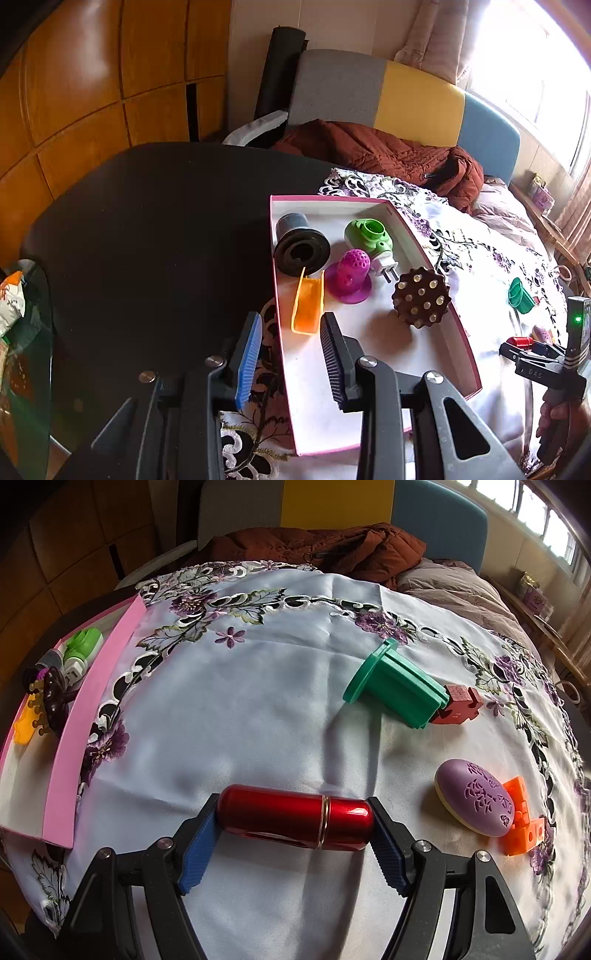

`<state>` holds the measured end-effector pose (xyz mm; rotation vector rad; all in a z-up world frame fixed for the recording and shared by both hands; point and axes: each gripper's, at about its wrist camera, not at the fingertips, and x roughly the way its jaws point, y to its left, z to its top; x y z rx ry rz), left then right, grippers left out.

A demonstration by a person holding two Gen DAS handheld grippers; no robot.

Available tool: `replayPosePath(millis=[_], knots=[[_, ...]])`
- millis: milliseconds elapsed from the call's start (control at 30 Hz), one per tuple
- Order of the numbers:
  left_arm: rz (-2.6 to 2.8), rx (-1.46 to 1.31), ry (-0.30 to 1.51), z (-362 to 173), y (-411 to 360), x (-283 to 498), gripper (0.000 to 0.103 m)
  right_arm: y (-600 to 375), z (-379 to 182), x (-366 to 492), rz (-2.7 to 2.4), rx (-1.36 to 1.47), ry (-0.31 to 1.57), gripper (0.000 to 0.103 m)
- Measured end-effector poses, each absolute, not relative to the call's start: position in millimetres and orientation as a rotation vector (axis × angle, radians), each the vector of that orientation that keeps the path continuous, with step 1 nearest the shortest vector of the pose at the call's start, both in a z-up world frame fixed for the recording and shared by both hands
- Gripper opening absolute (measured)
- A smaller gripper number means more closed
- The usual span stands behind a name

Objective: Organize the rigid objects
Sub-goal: 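Carry the red cylinder into the tray and release it with the right gripper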

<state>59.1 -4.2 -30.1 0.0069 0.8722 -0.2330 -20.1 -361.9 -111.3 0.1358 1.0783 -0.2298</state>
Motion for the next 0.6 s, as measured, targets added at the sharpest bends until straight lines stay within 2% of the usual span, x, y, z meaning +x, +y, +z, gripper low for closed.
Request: replayPosePath(millis=[600], knots=[[-0.247,-0.034,0.867,-30,15,48,0.032,-355,-96,-18,-0.296,0.12,1.071,0.075]])
